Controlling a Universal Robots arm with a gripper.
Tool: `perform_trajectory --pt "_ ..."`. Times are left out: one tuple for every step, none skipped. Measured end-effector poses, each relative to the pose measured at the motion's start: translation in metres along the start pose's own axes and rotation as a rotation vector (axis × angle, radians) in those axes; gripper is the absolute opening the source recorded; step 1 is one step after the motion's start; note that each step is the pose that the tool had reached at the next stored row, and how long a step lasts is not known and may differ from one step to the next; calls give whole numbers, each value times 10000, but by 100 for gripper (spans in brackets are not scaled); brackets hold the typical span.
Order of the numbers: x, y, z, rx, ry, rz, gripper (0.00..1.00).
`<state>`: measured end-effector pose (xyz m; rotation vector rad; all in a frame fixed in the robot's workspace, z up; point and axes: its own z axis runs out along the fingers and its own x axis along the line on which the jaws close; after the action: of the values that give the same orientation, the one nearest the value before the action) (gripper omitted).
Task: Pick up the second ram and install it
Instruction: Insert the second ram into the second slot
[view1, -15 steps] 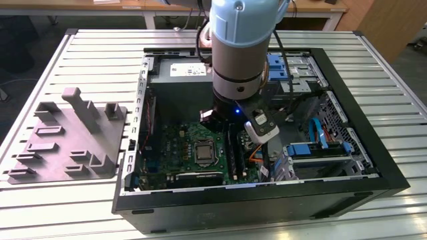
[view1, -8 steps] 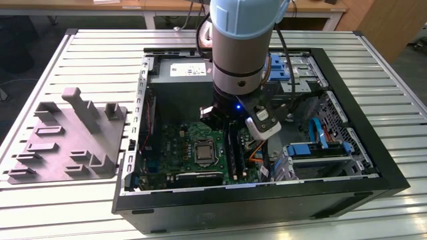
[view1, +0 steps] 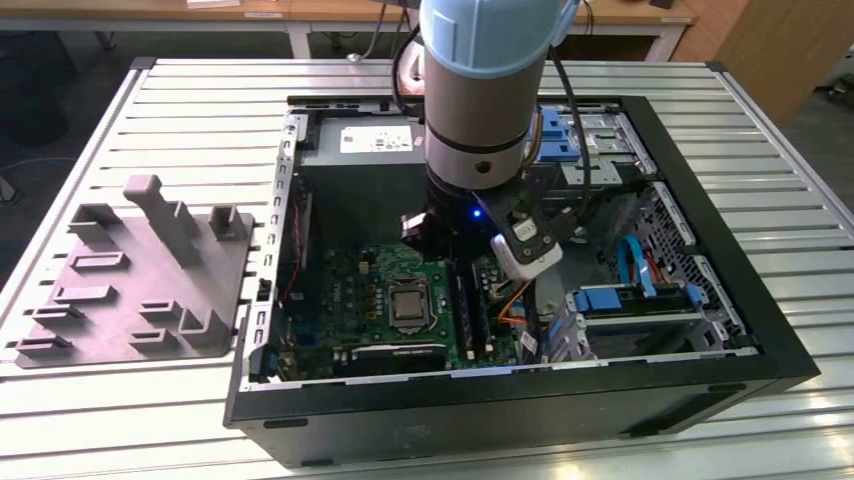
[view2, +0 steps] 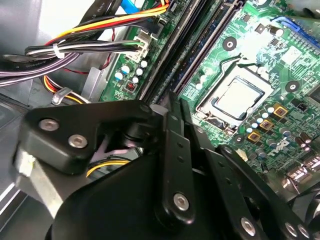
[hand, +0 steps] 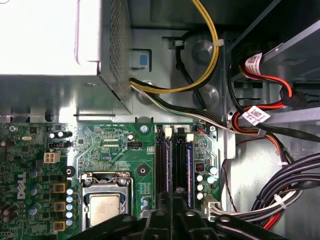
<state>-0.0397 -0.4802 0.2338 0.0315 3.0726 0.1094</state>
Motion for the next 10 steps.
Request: perform_trajectory --pt "0 0 -1 1 0 0 13" --pt "0 0 -2 1 0 0 13" --pt "0 0 -2 0 0 0 10" --pt "0 0 -2 1 0 0 10" --pt "0 0 -3 0 0 0 10" --pt "0 0 -3 0 0 0 10" --pt "-1 -6 -5 4 1 -1 10" --pt "-1 -19 -6 3 1 -2 10" --pt "-1 -33 -6 1 0 -1 10" --pt "-1 -47 -7 1 0 -1 10"
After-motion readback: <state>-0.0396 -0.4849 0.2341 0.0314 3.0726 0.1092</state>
